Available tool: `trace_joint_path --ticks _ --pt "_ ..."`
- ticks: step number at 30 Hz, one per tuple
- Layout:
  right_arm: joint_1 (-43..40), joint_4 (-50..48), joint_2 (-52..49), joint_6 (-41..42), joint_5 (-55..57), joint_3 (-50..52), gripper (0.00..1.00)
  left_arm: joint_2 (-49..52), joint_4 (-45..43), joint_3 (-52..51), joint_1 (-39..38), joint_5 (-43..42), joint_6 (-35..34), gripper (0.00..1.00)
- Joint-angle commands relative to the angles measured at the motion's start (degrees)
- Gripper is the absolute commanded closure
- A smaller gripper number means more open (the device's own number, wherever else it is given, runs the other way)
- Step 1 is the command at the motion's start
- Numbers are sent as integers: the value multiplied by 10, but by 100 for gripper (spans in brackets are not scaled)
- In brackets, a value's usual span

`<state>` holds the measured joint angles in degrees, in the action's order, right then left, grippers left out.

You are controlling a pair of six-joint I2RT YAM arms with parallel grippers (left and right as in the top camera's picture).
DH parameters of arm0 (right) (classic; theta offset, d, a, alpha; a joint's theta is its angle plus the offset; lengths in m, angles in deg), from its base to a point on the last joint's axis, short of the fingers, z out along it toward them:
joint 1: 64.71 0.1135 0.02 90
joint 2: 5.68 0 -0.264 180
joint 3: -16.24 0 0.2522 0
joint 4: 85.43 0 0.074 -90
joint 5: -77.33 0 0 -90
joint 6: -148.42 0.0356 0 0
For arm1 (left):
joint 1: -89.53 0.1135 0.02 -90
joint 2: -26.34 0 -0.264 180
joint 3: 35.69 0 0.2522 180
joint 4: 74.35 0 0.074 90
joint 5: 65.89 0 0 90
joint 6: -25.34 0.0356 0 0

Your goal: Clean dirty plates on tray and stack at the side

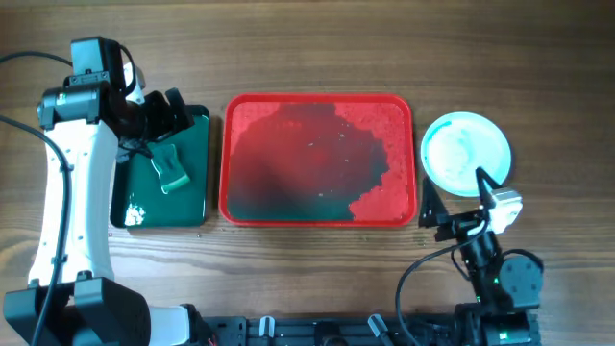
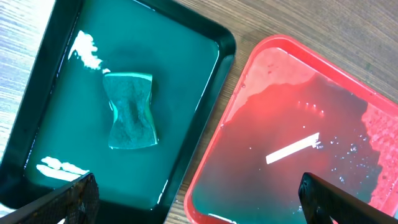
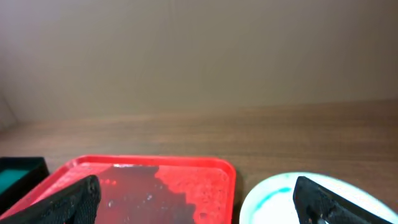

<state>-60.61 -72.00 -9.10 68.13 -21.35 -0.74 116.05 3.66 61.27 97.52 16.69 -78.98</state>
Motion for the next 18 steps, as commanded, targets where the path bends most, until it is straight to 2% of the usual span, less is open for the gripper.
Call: trace_joint_path --ticks 1,18 --pt "2 -5 26 -7 10 30 0 1 -2 2 -1 -7 -8 0" --pt "2 0 28 -7 31 29 0 1 -2 2 -1 -7 -8 0"
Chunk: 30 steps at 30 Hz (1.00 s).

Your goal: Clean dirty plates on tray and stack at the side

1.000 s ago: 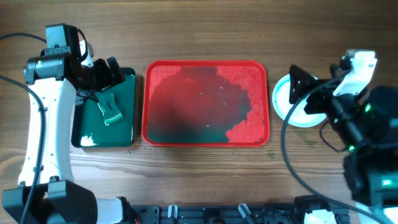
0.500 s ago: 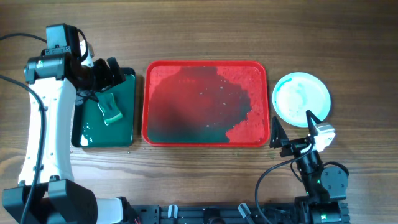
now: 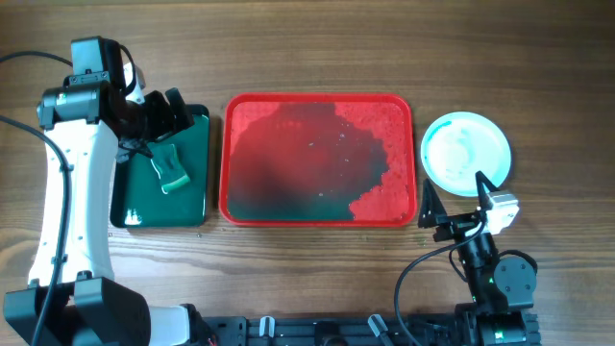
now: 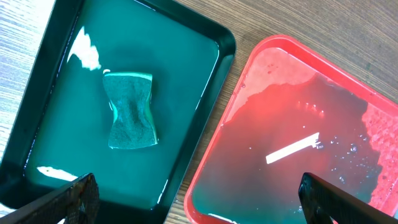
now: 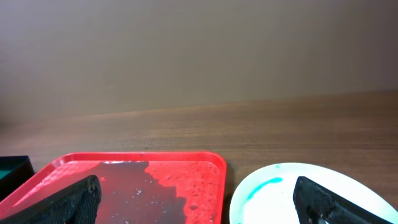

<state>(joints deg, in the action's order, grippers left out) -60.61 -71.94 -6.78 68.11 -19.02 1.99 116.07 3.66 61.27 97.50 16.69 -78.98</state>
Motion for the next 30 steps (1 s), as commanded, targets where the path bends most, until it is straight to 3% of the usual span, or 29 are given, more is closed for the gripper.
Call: trace_joint_path --ticks 1,5,9,11,17,22,26,30 --pt "2 -1 5 -7 8 2 0 0 -2 2 0 -7 -8 0" --pt "2 -1 5 -7 8 2 0 -43 -3 2 -1 23 -1 0" --pt "2 -1 5 -7 8 2 0 -174 -14 -3 -19 17 -12 0" --pt "2 -1 5 -7 8 2 0 -254 -110 -49 -28 19 -9 0" --pt "2 -1 5 -7 8 2 0 -527 -506 -433 -30 13 19 0" --pt "2 -1 5 -7 8 2 0 -710 -720 -717 -53 13 37 0" --pt "2 -1 5 -7 8 2 0 -795 -750 -808 -53 21 52 0" --pt "2 -1 5 -7 8 2 0 -825 -725 -828 -53 28 69 0"
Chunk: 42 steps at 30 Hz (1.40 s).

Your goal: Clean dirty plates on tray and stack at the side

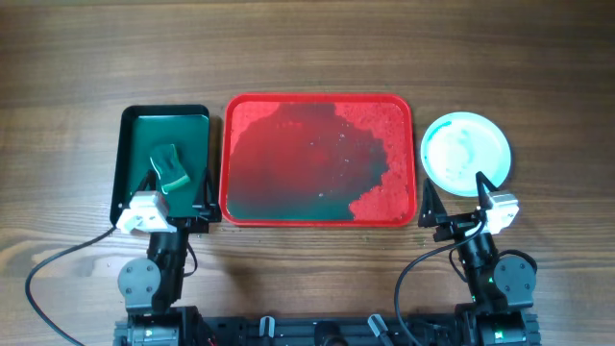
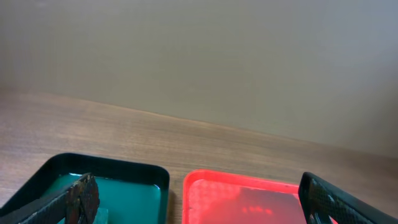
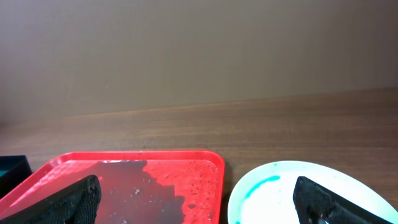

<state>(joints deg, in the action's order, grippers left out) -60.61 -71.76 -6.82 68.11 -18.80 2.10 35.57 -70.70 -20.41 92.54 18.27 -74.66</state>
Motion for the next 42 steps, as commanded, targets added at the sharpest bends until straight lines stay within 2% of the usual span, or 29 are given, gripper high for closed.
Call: trace_joint_path --ticks 1,9,42 --pt "2 -3 5 -7 6 1 0 -29 30 -12 -3 14 27 0" --pt "2 -3 5 -7 6 1 0 -91 144 -12 -5 14 35 0" --pt "2 -3 5 -7 6 1 0 -91 142 -12 -7 14 34 0"
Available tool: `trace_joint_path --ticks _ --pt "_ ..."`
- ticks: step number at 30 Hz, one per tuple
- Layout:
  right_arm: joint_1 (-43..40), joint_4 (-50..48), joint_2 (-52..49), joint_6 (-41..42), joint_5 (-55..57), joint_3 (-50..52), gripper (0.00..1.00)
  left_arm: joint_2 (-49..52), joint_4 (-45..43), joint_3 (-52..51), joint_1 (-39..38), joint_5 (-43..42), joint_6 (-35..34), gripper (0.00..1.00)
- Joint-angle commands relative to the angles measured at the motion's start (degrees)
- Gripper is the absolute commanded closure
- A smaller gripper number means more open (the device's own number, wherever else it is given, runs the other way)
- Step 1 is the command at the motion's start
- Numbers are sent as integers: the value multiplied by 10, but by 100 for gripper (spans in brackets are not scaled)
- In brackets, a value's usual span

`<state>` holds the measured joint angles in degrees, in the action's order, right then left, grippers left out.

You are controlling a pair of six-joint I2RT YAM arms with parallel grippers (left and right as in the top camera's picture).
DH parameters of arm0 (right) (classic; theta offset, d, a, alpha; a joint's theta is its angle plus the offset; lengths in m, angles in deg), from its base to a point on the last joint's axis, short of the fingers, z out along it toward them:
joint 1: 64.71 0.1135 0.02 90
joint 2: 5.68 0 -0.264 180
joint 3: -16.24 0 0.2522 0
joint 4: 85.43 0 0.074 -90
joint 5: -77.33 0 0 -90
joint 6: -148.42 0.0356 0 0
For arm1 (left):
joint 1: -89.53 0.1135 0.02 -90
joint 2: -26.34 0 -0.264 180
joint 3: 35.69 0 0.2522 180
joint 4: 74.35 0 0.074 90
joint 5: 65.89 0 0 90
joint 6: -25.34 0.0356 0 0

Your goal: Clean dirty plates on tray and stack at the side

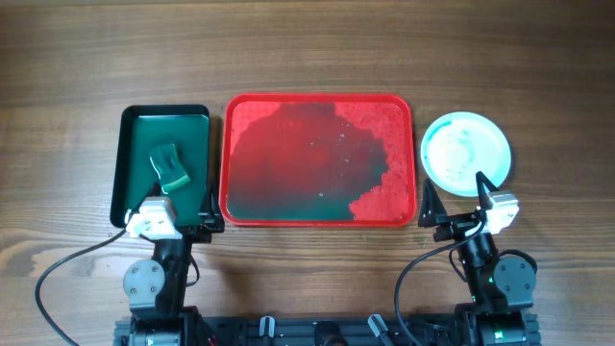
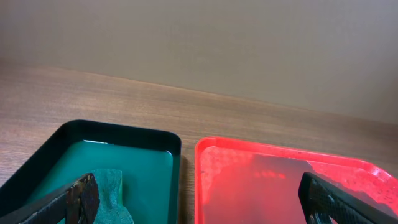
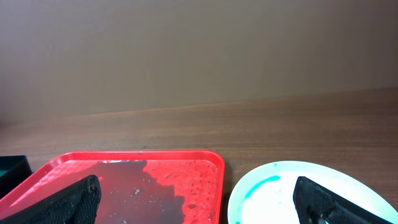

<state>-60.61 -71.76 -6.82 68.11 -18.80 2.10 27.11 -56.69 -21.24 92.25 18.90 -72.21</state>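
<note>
A red tray (image 1: 319,97) holds dark murky water and no plates. Right of it, a white plate (image 1: 466,154) with teal smears lies on the table. A green sponge (image 1: 170,168) lies in the dark green tray (image 1: 119,163) on the left. My left gripper (image 1: 165,227) is open at the front edge, low behind the sponge (image 2: 112,193), looking over both trays. My right gripper (image 1: 454,197) is open, low at the near rim of the plate (image 3: 298,193), with nothing between its fingers.
The dark green tray (image 2: 112,127) holds teal water and sits close beside the red tray (image 2: 280,180), a narrow strip of wood between them. Bare wooden table lies behind the trays. Cables trail from both arm bases at the front edge.
My left gripper sits slightly further right and tilted lower, so its view now takes in the sponge and more of both trays. The right arm, the plate and the sponge have not moved.
At first my left arm reached over the green tray, open above the sponge lying in it, while my right gripper stood open by the plate. The right arm then sat a little further back. Later the left arm was folded at the front edge, where both remain.
</note>
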Motion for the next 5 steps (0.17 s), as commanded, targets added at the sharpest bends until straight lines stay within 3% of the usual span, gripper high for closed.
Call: trace_joint_path --ticks 1,5 --pt "2 -3 5 -7 6 1 0 -6 2 -3 -4 8 9 0" --pt "2 -3 5 -7 6 1 0 -6 2 -3 -4 8 9 0"
